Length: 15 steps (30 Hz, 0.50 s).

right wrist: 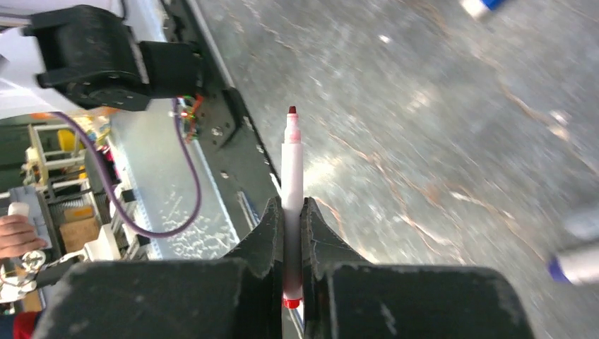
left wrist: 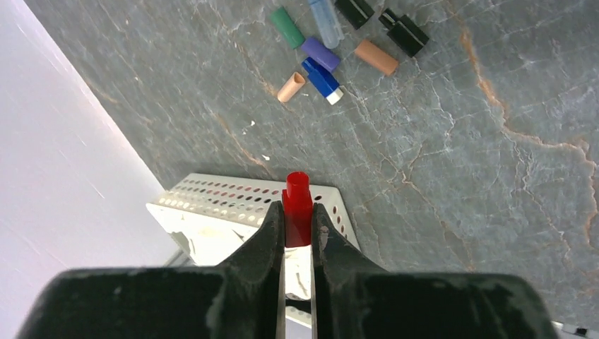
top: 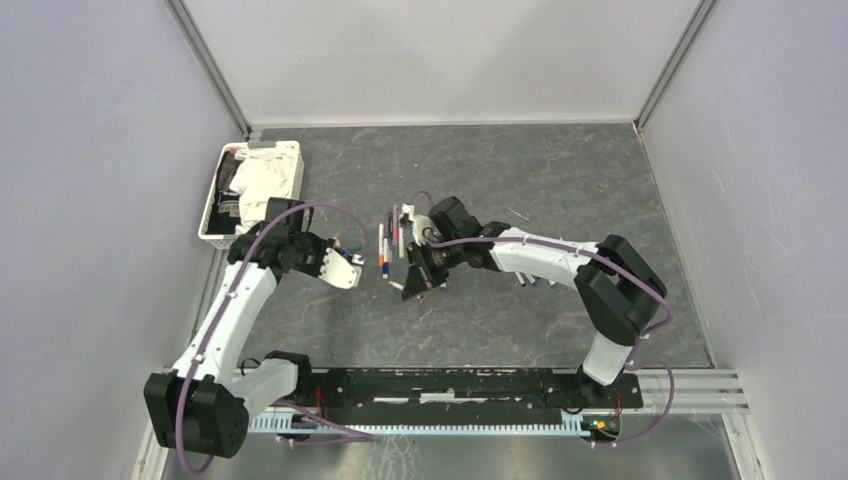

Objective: Open the pen caps
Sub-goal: Open the pen cap from the pen, then place the pen at the center of the board, then place the pen cap at the center of the board.

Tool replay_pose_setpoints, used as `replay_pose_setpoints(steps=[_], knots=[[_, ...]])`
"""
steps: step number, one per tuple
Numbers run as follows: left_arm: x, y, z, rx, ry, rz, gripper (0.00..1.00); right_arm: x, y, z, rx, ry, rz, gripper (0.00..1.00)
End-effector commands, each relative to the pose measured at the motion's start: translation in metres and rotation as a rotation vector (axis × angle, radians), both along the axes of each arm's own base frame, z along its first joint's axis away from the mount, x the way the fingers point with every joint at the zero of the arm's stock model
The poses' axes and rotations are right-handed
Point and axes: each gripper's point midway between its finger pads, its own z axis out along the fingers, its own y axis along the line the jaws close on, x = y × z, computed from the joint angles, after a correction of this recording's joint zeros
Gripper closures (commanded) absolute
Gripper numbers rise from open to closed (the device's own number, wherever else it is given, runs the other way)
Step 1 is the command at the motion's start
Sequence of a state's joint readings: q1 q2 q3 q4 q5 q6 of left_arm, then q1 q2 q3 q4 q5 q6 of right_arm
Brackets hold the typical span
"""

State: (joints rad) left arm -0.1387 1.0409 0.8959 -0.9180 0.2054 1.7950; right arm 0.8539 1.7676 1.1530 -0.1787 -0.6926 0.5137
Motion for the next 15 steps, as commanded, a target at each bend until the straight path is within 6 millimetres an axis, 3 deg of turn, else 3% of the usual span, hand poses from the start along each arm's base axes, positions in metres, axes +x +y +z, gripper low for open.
replay_pose_setpoints(steps=[1,3,4,7,10,15], knots=[[0.019,0.006,0.001,-0.04,-0.038,0.133,0.98,0.024,-0.036,0.005,-0.055,-0.143,-0.079,1.0],[0.023,-0.004,-0.005,-0.138,0.022,0.21,0.98,0.047,-0.064,-0.006,-0.154,-0.233,-0.194,1.0],[0.027,-0.009,-0.011,-0.2,0.078,0.288,0.98,0.068,-0.087,-0.011,-0.252,-0.325,-0.302,1.0],[0.039,-0.022,-0.028,-0.322,0.189,0.443,0.98,0.094,-0.136,-0.02,-0.406,-0.475,-0.485,1.0],[0.054,-0.028,-0.046,-0.379,0.229,0.532,0.98,0.105,-0.173,-0.033,-0.489,-0.515,-0.61,1.0],[0.063,-0.027,-0.071,-0.379,0.255,0.592,0.89,0.109,-0.202,-0.058,-0.557,-0.498,-0.681,1.0]])
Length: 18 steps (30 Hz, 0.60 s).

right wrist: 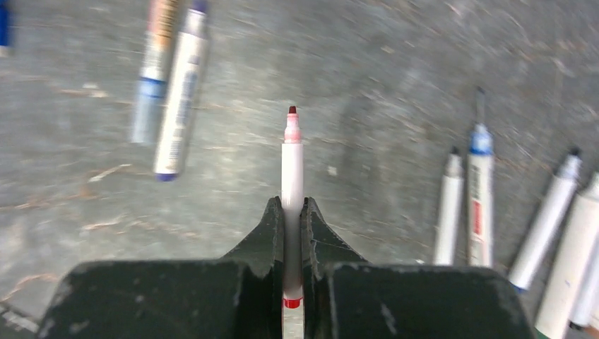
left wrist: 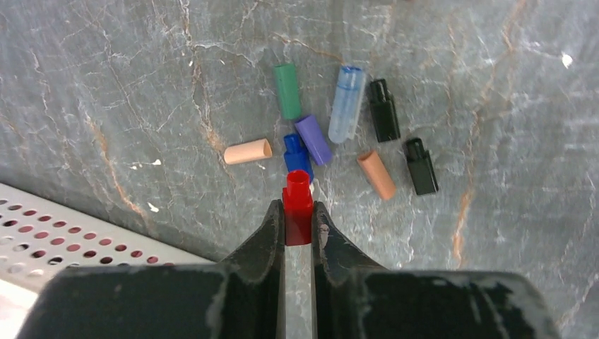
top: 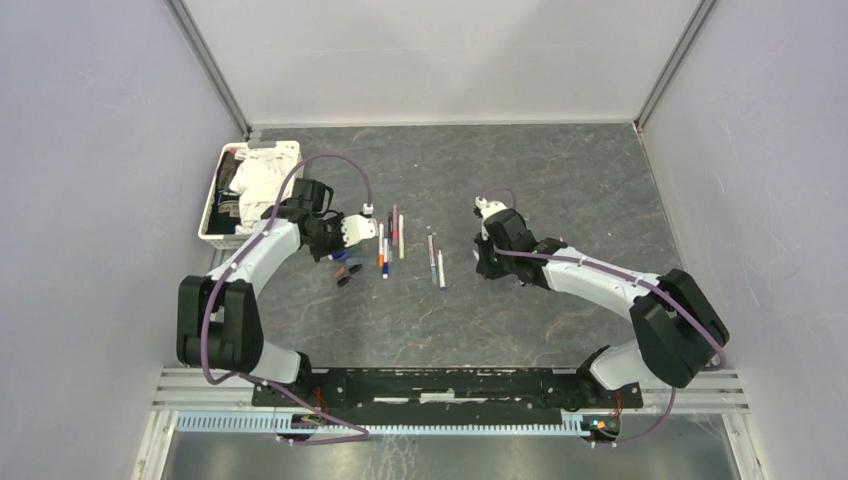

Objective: Open the pen caps
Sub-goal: Place the pen cap at the center of the board.

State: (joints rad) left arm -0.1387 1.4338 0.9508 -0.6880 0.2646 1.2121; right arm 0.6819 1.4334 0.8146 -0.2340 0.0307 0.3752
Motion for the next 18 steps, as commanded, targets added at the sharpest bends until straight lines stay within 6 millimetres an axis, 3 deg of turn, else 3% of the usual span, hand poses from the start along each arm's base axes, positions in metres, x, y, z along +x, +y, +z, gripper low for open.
replay_pose_setpoints(steps=[1,9,14,18], knots=[[0.019,-0.009,-0.002,-0.088,-0.023,0.128,0.85,0.02,-0.037,-0.016,-0.107,-0.075,-0.141,1.0],[0.017,-0.013,-0.01,-0.116,0.012,0.146,0.63,0.025,-0.059,-0.037,-0.198,-0.09,-0.213,1.0],[0.014,-0.019,0.004,-0.156,0.009,0.143,0.5,0.022,-0.069,-0.05,-0.249,-0.078,-0.234,0.94],[0.012,-0.025,0.021,-0.196,0.004,0.136,0.48,0.021,-0.08,-0.053,-0.297,-0.085,-0.255,0.88]])
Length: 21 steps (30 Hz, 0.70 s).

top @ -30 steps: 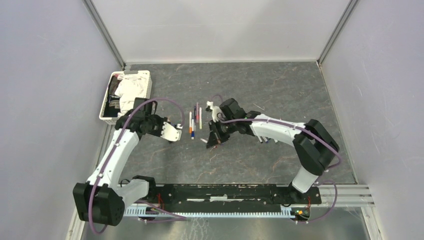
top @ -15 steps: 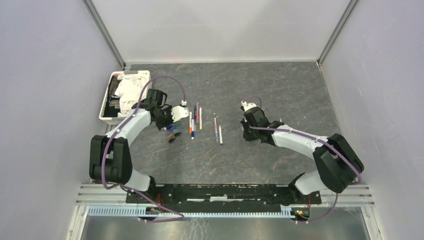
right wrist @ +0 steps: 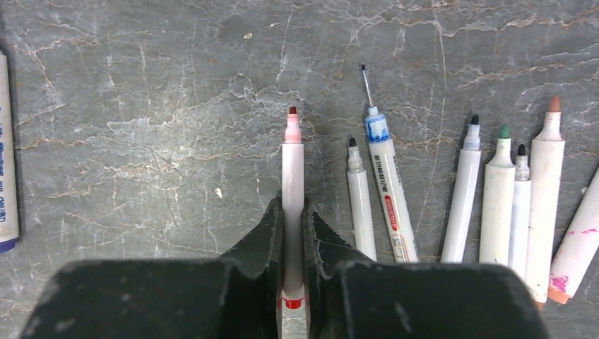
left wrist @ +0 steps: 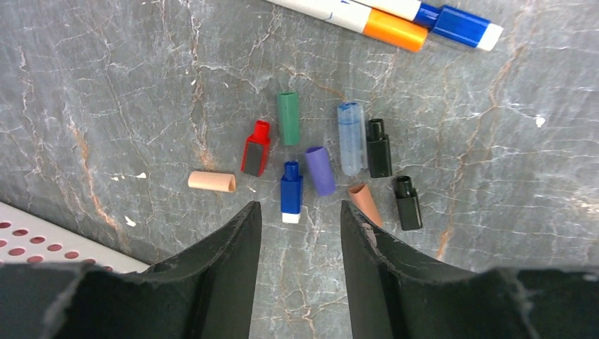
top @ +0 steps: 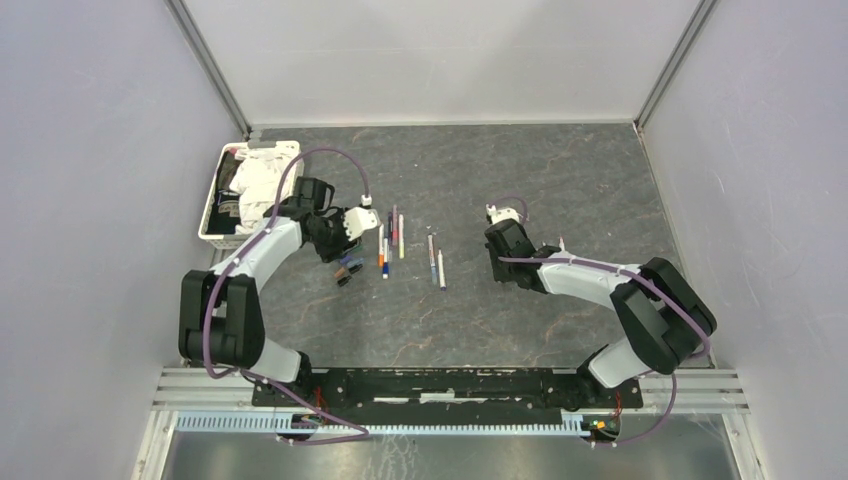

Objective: Open the pen caps
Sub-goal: Place the pen cap at the center of the board.

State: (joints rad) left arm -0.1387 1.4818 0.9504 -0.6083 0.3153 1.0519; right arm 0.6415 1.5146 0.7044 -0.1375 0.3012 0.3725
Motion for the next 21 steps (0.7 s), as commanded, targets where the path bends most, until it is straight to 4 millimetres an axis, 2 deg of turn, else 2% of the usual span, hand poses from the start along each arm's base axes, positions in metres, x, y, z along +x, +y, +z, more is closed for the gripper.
replay_pose_setpoints(steps=[1,7,12,16,18,21], knots=[[0.003,-0.015,0.037,-0.112,-0.035,0.019,0.48,0.003,-0.019,-0.005,-0.083,-0.025,-0.047,0.87],[-0.006,-0.025,0.069,-0.226,-0.001,0.028,0.46,0.0,-0.022,-0.008,-0.099,-0.013,-0.046,0.75],[-0.013,-0.023,0.097,-0.294,0.01,0.04,0.44,0.002,-0.019,0.001,-0.08,-0.032,-0.047,0.68],[-0.018,-0.019,0.113,-0.342,0.037,0.065,0.42,0.012,-0.012,0.025,-0.041,-0.084,-0.064,0.68],[-0.018,-0.019,0.121,-0.366,0.044,0.073,0.4,0.017,-0.002,0.041,-0.005,-0.122,-0.059,0.66],[-0.015,-0.007,0.134,-0.403,0.044,0.124,0.39,0.024,0.018,0.068,0.027,-0.18,-0.046,0.65]])
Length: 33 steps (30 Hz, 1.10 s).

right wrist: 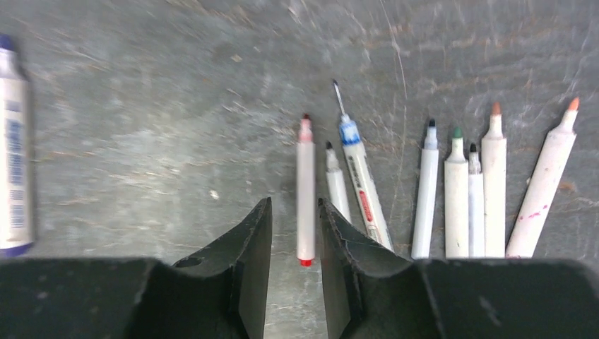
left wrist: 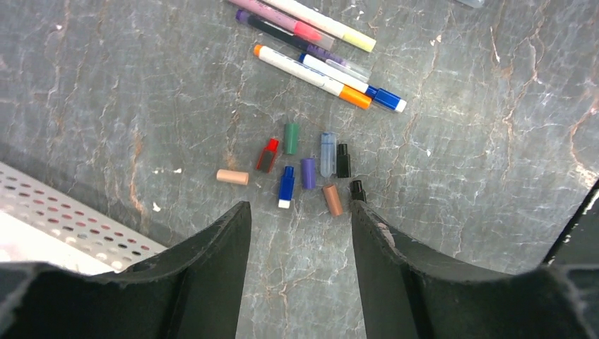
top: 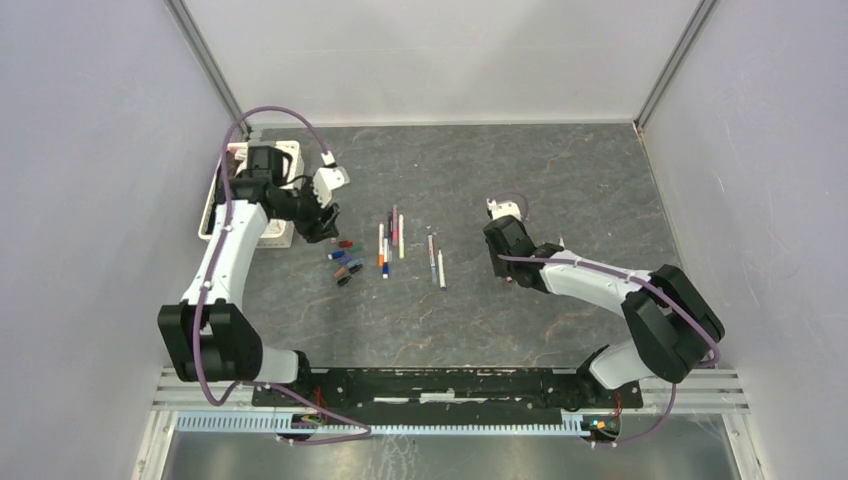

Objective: Open the pen caps
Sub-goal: Place the pen cap at the center of the board, then move the pen to the center of the board.

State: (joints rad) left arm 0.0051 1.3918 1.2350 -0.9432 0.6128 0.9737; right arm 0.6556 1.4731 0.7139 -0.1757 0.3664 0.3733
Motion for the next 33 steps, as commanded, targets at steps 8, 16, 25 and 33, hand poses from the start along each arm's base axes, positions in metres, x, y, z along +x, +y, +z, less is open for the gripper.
replay_pose_setpoints(steps=[8,16,25,33], knots=[[-0.004,0.014,0.056,-0.13,0.022,0.156,0.37,0.027,0.13,0.092,0.163,-0.165,0.166,0.65],[-0.015,0.022,0.064,-0.119,-0.003,0.183,0.37,0.019,0.19,0.056,0.215,-0.026,0.257,0.82],[-0.019,0.022,0.055,-0.115,0.015,0.178,0.37,0.002,0.17,0.019,0.18,0.032,0.234,0.87],[-0.023,0.024,0.05,-0.096,0.011,0.17,0.37,0.002,0.143,0.0,0.067,0.021,0.195,0.86]])
